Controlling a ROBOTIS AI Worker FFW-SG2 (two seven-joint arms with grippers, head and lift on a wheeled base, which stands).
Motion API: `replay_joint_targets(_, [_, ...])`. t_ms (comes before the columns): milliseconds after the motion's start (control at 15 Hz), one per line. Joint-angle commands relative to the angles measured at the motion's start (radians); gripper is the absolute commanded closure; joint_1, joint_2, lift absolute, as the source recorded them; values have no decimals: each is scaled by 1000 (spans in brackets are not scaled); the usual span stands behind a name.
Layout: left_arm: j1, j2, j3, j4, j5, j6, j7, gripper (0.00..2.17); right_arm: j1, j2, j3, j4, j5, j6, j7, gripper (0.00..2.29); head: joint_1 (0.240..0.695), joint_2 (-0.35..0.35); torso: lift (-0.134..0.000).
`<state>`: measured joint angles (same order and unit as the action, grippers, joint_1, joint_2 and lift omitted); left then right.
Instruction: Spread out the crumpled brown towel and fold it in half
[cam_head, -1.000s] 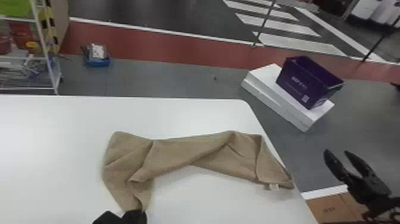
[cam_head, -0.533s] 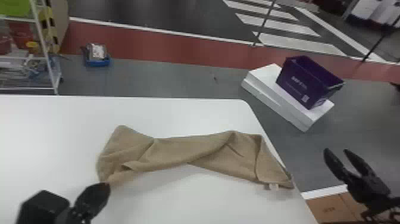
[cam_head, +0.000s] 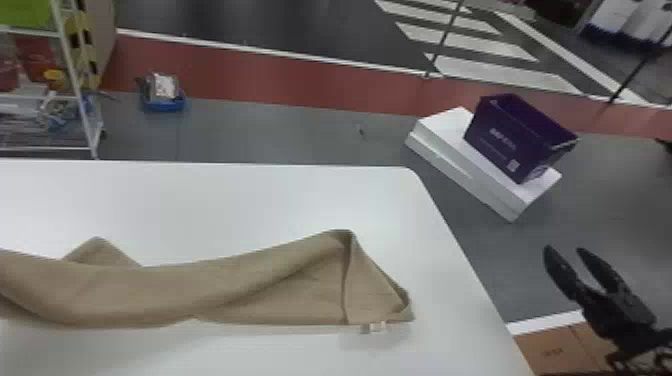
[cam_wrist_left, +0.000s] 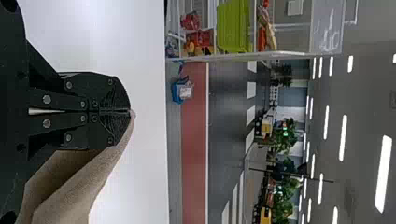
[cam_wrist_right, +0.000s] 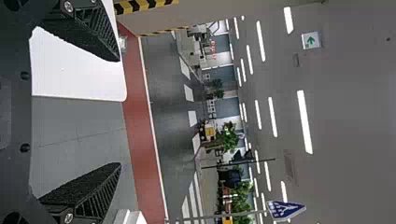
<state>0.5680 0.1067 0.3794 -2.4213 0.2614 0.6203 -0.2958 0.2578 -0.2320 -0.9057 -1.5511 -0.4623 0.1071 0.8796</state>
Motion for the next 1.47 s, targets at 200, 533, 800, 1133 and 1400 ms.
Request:
replay_joint_targets(200, [-7,-38,41,18,15,2,-42,1349,20,34,48,-80,31,58,7,87,695,-350,-124])
replay_joint_targets(533, [-13,-45,13,36,5,-14,-59,1352,58,91,197,-268,45,211,-5,174,695,-271,-124])
replay_joint_targets(800, [-17,-45,-39,65,-30,-44,-59,1349,-28,95,467,-279,117,257,-120,363,695,-148,-124])
replay_joint_targets(1133, [1,-45,-43,70,-42,-69,-62,1349,-164,134,666,-185,280,386,-185,471,695,29,-124])
replay_joint_targets(1400, [7,-45,-20,60,-41,-78,-75,1349,-175,123,630,-198,309,561,-194,471,695,74,-124])
